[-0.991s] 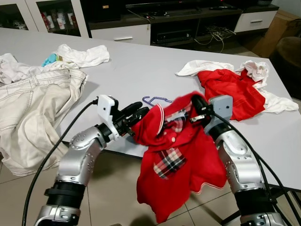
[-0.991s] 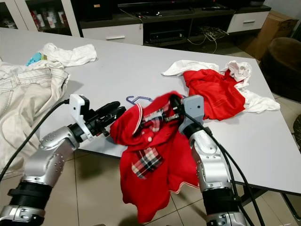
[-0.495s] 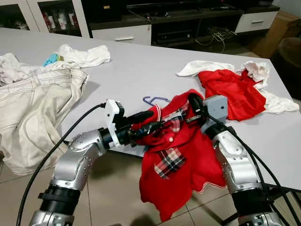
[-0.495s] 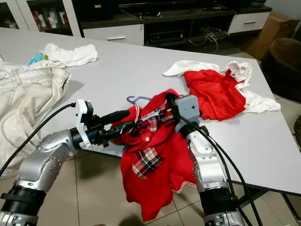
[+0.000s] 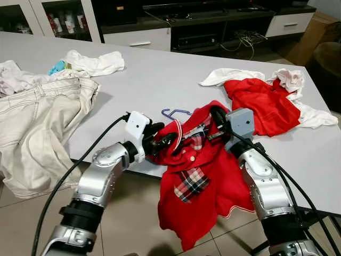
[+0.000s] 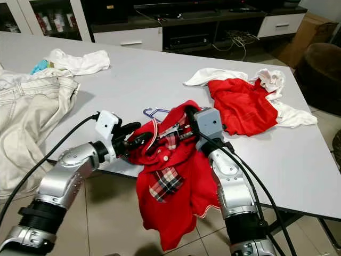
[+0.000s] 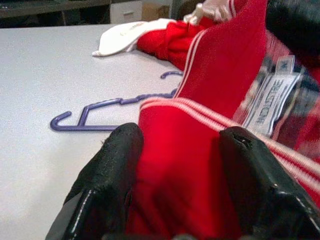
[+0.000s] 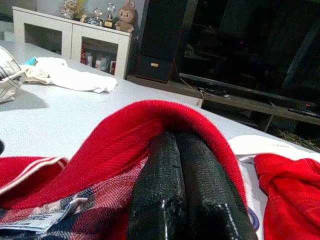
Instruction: Hang hanger
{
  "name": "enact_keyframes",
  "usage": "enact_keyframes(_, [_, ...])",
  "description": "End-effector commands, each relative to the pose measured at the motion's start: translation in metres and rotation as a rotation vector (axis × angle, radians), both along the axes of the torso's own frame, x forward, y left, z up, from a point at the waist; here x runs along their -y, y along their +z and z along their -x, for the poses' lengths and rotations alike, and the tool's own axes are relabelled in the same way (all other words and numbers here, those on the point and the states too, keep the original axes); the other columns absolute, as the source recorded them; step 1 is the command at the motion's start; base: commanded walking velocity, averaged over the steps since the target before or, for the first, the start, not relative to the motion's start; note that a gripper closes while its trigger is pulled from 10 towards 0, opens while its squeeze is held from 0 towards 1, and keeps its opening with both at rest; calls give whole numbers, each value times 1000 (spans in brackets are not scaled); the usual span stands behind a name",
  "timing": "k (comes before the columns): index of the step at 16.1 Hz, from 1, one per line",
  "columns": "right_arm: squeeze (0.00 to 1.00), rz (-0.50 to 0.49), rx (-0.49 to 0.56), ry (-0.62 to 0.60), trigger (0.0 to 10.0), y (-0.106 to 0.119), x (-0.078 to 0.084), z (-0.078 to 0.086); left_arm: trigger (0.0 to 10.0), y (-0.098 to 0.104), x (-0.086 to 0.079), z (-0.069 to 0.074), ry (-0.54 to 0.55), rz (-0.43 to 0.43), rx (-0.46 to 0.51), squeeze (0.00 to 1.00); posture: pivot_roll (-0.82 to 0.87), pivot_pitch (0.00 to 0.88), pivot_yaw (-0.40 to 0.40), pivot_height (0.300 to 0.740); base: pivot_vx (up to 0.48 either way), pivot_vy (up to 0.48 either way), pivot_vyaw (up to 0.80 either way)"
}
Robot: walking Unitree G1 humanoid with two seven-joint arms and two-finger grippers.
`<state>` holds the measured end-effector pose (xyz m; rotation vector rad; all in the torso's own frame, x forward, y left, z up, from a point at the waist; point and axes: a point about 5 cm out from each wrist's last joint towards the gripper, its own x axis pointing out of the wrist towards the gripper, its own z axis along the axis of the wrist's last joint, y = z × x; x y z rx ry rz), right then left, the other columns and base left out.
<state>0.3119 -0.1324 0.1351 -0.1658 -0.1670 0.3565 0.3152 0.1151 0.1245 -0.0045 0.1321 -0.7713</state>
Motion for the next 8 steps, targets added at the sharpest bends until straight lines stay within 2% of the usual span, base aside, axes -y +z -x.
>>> enact_keyframes(1, [0,2,36,-8,0,6,1,0,10000,8,1,0,8,19,26,0,-57,0,-3,740,0,0,0])
enact_keyframes(2, [0,3,34,-11,0,5,1,0,10000,12,2,0,3,41,43,204,-56,0,-3,740,0,0,0])
enact_keyframes(3, [0,6,30,-24,0,4,2,-2,10000,15,2,0,4,49,60,1000,-55,0,-3,740,0,0,0])
enact_keyframes(6, [0,20,17,-126,0,1,14,-8,10000,21,-5,6,-6,64,85,984,-50,0,-4,740,0,0,0])
enact_keyframes(7, [0,20,17,-134,0,2,15,-9,10000,21,-5,7,-13,68,84,525,-46,0,-5,740,0,0,0])
enact_keyframes(8, [0,23,19,-151,0,2,17,-10,10000,21,-4,11,-44,72,75,0,-44,0,-6,740,0,0,0])
